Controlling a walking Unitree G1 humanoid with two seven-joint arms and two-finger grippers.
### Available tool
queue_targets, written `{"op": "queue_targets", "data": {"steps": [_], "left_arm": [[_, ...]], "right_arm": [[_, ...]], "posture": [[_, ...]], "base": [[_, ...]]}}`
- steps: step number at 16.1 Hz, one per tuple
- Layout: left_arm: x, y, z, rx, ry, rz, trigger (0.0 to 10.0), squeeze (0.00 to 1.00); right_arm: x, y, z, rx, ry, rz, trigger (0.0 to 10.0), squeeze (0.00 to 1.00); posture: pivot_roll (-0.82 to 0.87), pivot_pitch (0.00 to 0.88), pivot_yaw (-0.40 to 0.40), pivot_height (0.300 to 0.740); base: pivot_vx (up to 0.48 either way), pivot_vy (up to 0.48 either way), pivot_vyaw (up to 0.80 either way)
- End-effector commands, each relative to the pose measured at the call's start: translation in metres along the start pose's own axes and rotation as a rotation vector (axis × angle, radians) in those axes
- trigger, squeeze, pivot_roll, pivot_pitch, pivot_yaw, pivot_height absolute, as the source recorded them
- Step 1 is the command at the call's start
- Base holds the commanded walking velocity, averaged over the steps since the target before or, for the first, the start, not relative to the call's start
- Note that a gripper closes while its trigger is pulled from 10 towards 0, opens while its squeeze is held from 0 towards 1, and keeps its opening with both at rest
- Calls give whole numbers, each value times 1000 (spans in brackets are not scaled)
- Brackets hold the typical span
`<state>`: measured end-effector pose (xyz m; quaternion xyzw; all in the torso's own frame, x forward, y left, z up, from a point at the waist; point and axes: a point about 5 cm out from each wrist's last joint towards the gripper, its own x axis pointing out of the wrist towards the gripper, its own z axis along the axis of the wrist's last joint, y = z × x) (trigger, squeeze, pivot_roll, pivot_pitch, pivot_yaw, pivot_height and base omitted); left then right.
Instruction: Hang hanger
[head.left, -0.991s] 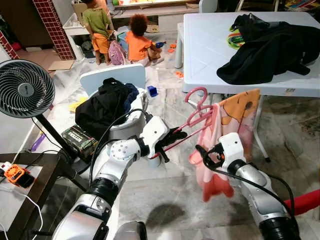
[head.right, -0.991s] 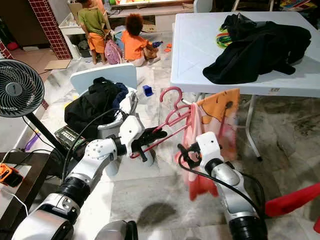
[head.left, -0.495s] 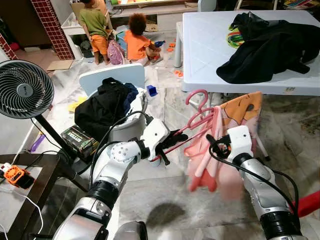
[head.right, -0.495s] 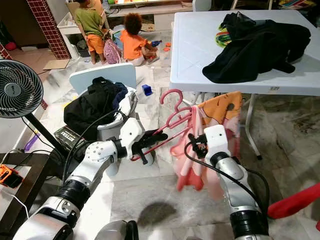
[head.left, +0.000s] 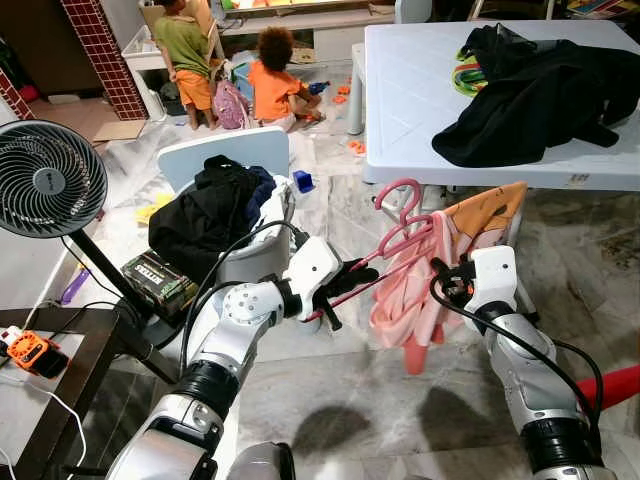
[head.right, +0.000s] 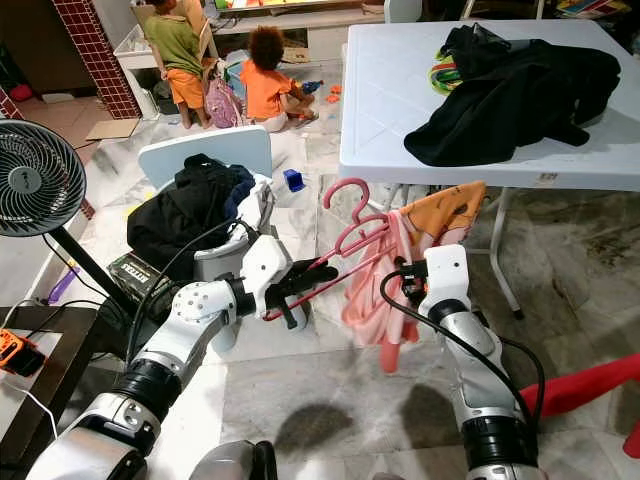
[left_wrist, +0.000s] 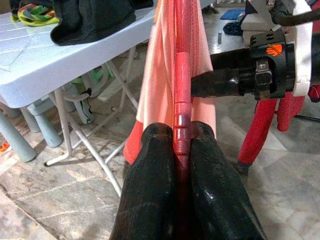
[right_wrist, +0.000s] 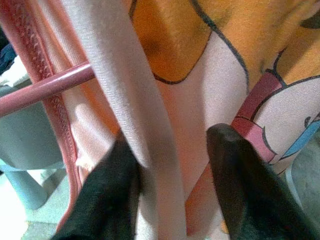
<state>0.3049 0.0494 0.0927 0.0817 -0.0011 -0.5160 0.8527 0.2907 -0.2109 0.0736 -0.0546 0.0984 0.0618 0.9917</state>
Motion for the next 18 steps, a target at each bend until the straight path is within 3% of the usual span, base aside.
{"op": "queue_targets", "data": {"steps": [1, 7, 9, 11, 14, 15, 18], "left_arm": [[1, 1, 7, 23, -23, -4, 0, 0], [-1, -1, 5, 25, -20, -5, 0, 0], [-2, -3, 3, 30, -10, -4, 0, 0], [-6, -5, -6, 43, 31, 0, 0, 0], [-11, -3, -17, 66, 107, 37, 0, 0], [-16, 0, -25, 101, 188, 67, 0, 0], [-24, -12, -28, 111, 199, -22, 0, 0]], "right_arm": [[3, -1, 3, 20, -6, -18, 0, 0], [7, -11, 15, 144, -67, -109, 0, 0], [8, -19, 26, 201, -121, -169, 0, 0], [8, -36, 52, 254, -240, -292, 0, 0], [8, -46, 85, 247, -346, -379, 0, 0], [8, -52, 99, 228, -389, -428, 0, 0], [11, -64, 120, 173, -422, -537, 0, 0]], "posture": [[-102, 0, 76, 740], [-100, 0, 69, 740], [-100, 0, 69, 740], [-100, 0, 69, 740], [-102, 0, 69, 740], [-102, 0, 69, 740], [-103, 0, 71, 740]], "base": [[0, 0, 0], [0, 0, 0], [0, 0, 0], [0, 0, 0], [0, 0, 0], [0, 0, 0], [0, 0, 0]]}}
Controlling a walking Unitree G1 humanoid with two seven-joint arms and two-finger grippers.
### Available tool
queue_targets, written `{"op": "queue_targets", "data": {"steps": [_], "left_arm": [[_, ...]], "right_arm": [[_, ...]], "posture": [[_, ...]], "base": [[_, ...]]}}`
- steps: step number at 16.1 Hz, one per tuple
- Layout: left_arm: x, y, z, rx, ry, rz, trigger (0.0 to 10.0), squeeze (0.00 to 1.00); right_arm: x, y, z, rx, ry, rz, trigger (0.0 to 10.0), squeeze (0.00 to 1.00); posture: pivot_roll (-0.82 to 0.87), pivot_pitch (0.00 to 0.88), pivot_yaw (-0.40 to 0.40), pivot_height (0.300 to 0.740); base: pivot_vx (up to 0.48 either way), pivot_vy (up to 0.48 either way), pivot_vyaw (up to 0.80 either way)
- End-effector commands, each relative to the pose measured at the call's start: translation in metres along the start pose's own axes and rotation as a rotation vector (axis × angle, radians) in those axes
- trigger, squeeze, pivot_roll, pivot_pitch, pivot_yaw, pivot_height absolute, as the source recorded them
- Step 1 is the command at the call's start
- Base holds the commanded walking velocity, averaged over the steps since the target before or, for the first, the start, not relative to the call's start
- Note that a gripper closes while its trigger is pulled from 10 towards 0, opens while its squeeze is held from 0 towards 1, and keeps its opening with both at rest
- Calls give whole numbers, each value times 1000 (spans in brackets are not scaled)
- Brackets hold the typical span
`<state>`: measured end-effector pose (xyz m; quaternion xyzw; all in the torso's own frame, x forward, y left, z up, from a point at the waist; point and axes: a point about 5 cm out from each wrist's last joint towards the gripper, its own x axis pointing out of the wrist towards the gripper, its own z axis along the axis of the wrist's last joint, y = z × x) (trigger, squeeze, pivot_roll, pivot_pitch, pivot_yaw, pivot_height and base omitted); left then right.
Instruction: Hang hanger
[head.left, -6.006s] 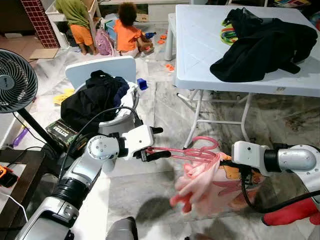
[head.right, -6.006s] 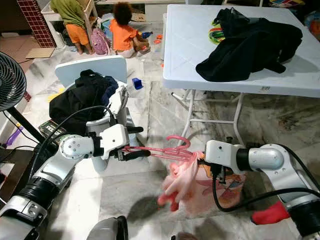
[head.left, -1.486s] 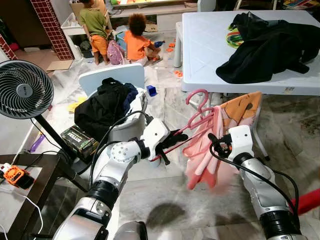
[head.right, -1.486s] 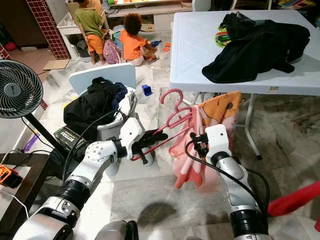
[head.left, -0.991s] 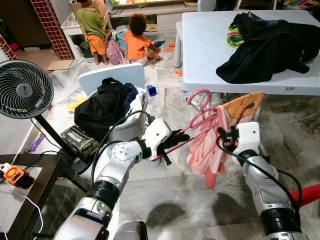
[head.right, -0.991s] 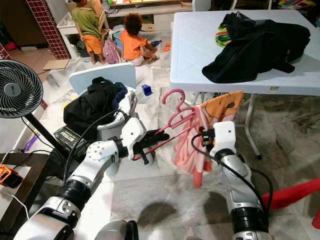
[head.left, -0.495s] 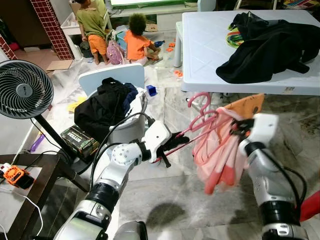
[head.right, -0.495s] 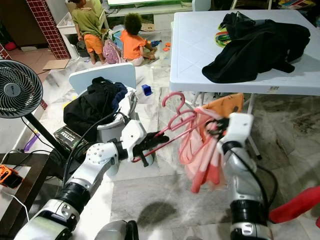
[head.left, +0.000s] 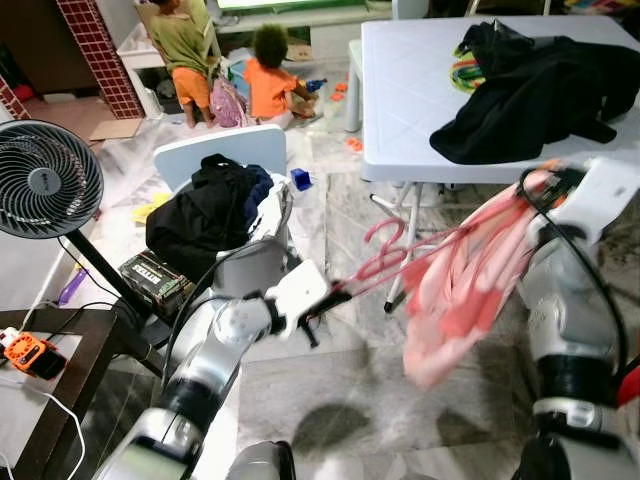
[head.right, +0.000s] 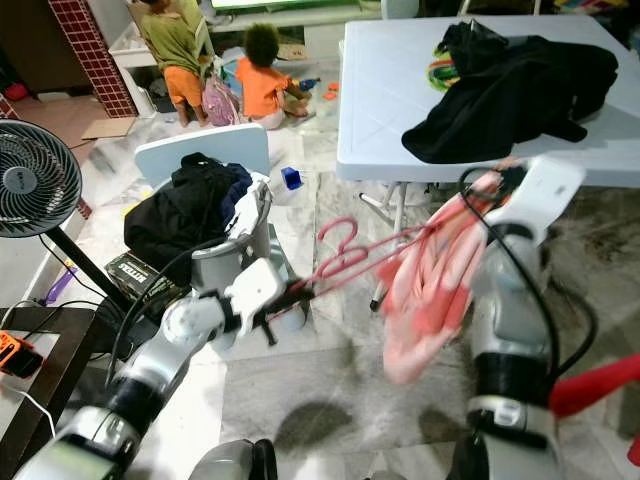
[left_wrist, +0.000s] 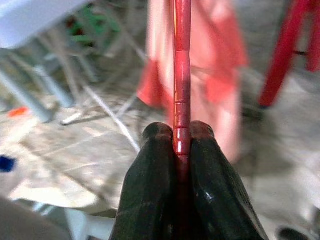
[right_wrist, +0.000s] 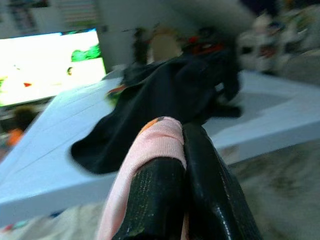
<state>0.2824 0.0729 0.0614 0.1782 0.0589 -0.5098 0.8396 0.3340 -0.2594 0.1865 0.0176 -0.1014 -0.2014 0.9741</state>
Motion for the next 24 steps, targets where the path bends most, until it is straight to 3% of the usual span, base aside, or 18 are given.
{"op": "queue_targets", "data": {"steps": [1, 3, 6, 7, 8, 9, 12, 13, 14, 15, 16, 17, 21, 24], "left_arm": [[-1, -4, 5, 35, -12, -50, 0, 0], [-15, -14, 6, 43, -40, -56, 0, 0], [-28, -9, 1, -33, -72, 114, 0, 0], [-38, 2, 5, -95, -123, 348, 510, 0], [-43, 5, 7, -112, -143, 442, 4196, 0], [-49, 1, 5, -146, -142, 534, 10000, 0], [-54, -1, -4, -269, -123, 672, 10000, 0], [-56, 0, -6, -305, -122, 715, 10000, 0], [-57, 0, -7, -323, -113, 738, 10000, 0], [-58, 0, -8, -342, -117, 746, 10000, 0], [-58, 1, -9, -358, -120, 747, 10000, 0], [-58, 1, -9, -367, -122, 747, 10000, 0], [-53, 1, -6, -381, -127, 738, 10000, 0], [-51, 0, -5, -389, -129, 724, 10000, 0]], "right_arm": [[6, -2, 8, -19, -31, -38, 0, 0], [13, -16, 0, -144, -13, -131, 0, 0], [8, -26, -14, -256, 14, -160, 0, 0], [0, -34, -26, -320, 36, -136, 0, 0], [-5, -37, -34, -339, 53, -119, 0, 0], [-20, -40, -48, -342, 84, -62, 0, 0], [-56, -36, -72, -354, 134, 60, 157, 0], [-70, -33, -77, -353, 143, 109, 2510, 0], [-81, -30, -80, -355, 144, 150, 4000, 0], [-91, -31, -83, -330, 163, 152, 4510, 0], [-97, -31, -85, -307, 178, 145, 8510, 0], [-103, -29, -87, -300, 184, 163, 10000, 0], [-105, -13, -84, -265, 184, 222, 10000, 0], [-104, -11, -85, -255, 183, 214, 10000, 0]], "posture": [[-100, 0, 70, 740], [-80, 0, 60, 740], [-69, 0, 54, 740], [-59, 0, 47, 740], [-51, 0, 39, 740], [-46, 0, 36, 740], [-51, 0, 34, 740], [-53, 0, 35, 740], [-55, 0, 36, 740], [-58, 0, 38, 740], [-58, 0, 39, 740], [-61, 0, 41, 740], [-65, 0, 52, 740], [-69, 0, 66, 740]], "base": [[0, 0, 0], [0, 0, 0], [0, 0, 0], [0, 0, 0], [0, 0, 0], [0, 0, 0], [0, 0, 0], [0, 0, 0], [0, 0, 0], [0, 0, 0], [0, 0, 0], [277, 0, 0], [388, 0, 0], [410, 0, 0]]}}
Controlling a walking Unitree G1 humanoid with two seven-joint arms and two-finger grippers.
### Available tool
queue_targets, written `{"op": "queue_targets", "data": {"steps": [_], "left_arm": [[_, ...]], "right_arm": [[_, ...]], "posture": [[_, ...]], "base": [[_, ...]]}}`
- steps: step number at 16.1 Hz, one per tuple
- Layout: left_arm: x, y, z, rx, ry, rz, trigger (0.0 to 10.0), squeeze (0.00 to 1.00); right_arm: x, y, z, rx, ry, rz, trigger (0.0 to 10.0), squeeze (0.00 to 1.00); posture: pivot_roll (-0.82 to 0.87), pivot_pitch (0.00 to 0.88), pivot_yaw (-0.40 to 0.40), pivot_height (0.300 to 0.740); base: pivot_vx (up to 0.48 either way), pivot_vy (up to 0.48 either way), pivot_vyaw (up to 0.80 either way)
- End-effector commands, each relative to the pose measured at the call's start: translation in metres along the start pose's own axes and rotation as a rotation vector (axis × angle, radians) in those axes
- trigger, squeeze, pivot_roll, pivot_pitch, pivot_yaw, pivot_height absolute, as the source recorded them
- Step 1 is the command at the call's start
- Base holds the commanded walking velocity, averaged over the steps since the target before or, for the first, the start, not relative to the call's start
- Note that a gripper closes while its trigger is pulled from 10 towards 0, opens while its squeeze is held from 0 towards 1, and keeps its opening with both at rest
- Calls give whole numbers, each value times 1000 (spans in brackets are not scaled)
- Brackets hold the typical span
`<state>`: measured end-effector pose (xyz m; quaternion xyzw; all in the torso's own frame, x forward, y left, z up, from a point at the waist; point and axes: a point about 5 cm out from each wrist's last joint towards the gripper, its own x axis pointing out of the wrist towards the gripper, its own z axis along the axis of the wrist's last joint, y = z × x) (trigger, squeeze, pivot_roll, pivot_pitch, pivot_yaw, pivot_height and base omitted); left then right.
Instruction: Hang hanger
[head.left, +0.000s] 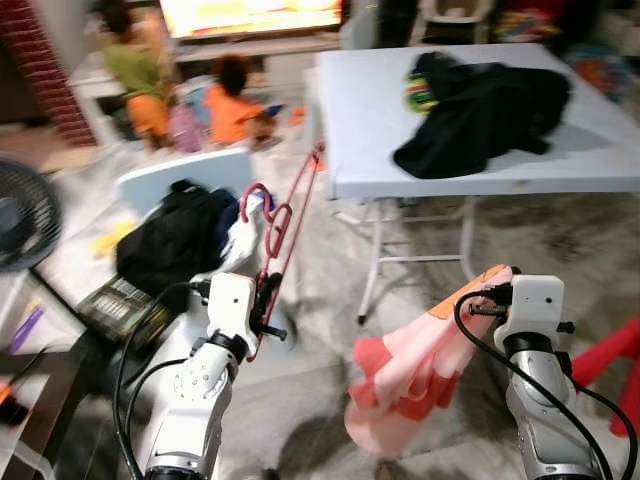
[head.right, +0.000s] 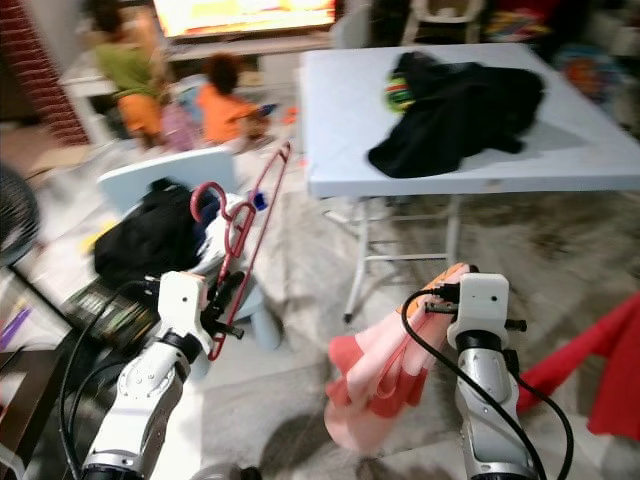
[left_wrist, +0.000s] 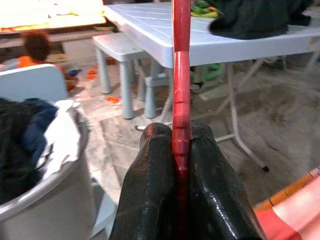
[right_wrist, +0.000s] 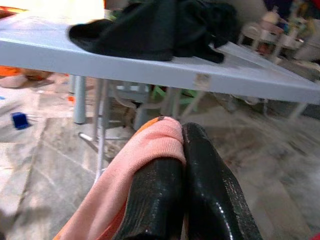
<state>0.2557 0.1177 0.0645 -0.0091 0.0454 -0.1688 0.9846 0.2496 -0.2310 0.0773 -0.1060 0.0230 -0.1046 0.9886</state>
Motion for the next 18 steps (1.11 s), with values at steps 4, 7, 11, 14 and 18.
{"op": "queue_targets", "data": {"steps": [4, 7, 11, 14, 18], "left_arm": [[4, 0, 8, 5, -17, -23, 10000, 0], [5, -3, 10, 9, -19, -38, 10000, 0], [5, -4, 11, 17, -14, -49, 10000, 0], [6, -4, 9, 17, -7, -51, 10000, 0], [10, -4, 12, 14, -19, -11, 10000, 0]], "right_arm": [[1, 6, 7, 39, -13, -2, 10000, 0], [2, 5, 6, 42, -10, -10, 10000, 0], [2, 8, 7, 48, -10, -11, 10000, 0], [4, 10, 7, 53, -10, -8, 10000, 0], [6, 16, 7, 62, -5, 11, 10000, 0]], "posture": [[-71, 0, 73, 740], [-68, 0, 81, 740], [-63, 0, 84, 740], [-64, 0, 82, 740], [-54, 0, 61, 740]], "base": [[363, 0, 0], [444, 0, 0], [480, 0, 0], [477, 0, 0], [224, 0, 0]]}}
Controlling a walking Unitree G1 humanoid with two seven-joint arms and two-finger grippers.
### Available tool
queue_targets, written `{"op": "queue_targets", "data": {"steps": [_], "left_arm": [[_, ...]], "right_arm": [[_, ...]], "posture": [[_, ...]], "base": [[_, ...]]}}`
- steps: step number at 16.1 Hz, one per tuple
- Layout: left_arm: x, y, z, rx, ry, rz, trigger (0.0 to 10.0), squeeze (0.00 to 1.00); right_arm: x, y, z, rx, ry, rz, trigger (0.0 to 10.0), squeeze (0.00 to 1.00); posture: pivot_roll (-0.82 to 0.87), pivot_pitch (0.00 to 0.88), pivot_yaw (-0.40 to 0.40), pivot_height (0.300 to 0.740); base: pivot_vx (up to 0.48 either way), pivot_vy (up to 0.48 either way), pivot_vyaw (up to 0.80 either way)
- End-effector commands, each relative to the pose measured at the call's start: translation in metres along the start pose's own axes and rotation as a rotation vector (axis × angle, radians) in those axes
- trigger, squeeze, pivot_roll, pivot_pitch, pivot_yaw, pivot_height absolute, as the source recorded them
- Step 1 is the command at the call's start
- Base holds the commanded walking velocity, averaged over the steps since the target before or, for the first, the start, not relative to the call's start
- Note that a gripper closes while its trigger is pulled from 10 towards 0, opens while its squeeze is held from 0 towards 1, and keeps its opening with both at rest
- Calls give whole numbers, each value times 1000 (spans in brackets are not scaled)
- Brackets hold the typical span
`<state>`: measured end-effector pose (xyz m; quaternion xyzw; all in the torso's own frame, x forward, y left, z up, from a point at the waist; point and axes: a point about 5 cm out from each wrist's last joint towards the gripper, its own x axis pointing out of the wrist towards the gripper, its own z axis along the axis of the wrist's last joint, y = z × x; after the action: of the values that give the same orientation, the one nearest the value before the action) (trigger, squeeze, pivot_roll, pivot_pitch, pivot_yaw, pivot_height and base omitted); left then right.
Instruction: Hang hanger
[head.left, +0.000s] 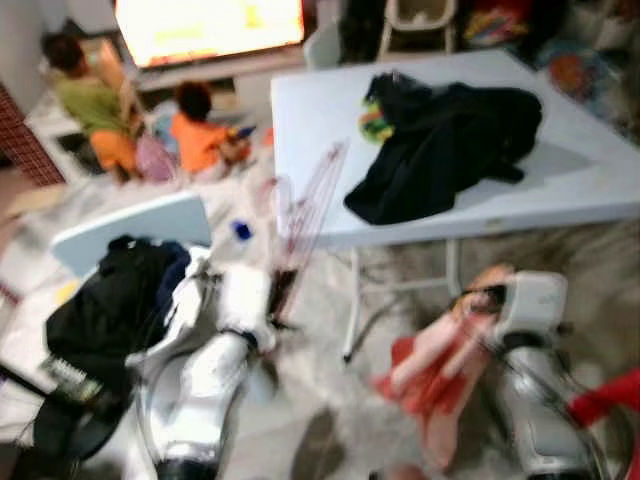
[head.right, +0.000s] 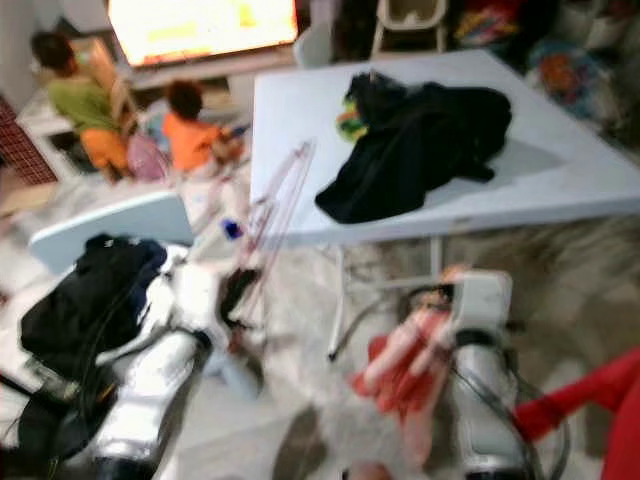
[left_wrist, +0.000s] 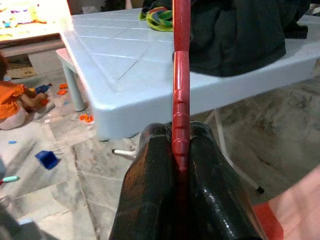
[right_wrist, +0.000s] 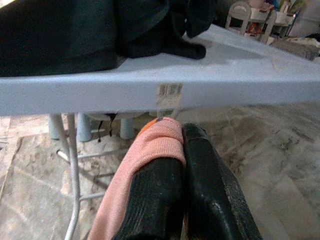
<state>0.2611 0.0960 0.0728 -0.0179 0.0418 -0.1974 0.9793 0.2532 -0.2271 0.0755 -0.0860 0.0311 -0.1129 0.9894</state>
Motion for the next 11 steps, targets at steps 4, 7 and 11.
{"op": "queue_targets", "data": {"steps": [4, 7, 11], "left_arm": [[-14, 24, 9, 48, -6, 141, 10000, 0], [-37, 21, 0, 87, 46, 104, 10000, 0], [-60, 39, -25, 174, 159, 172, 10000, 0]], "right_arm": [[-5, 12, 9, 59, -21, 53, 10000, 0], [-23, 18, 6, 130, 4, 122, 10000, 0], [-54, 26, -23, 157, 115, 186, 10000, 0]], "posture": [[-43, 0, 39, 740], [-7, 32, 46, 740], [35, 103, 33, 740]], "base": [[0, 0, 0], [0, 0, 0], [0, 0, 0]]}}
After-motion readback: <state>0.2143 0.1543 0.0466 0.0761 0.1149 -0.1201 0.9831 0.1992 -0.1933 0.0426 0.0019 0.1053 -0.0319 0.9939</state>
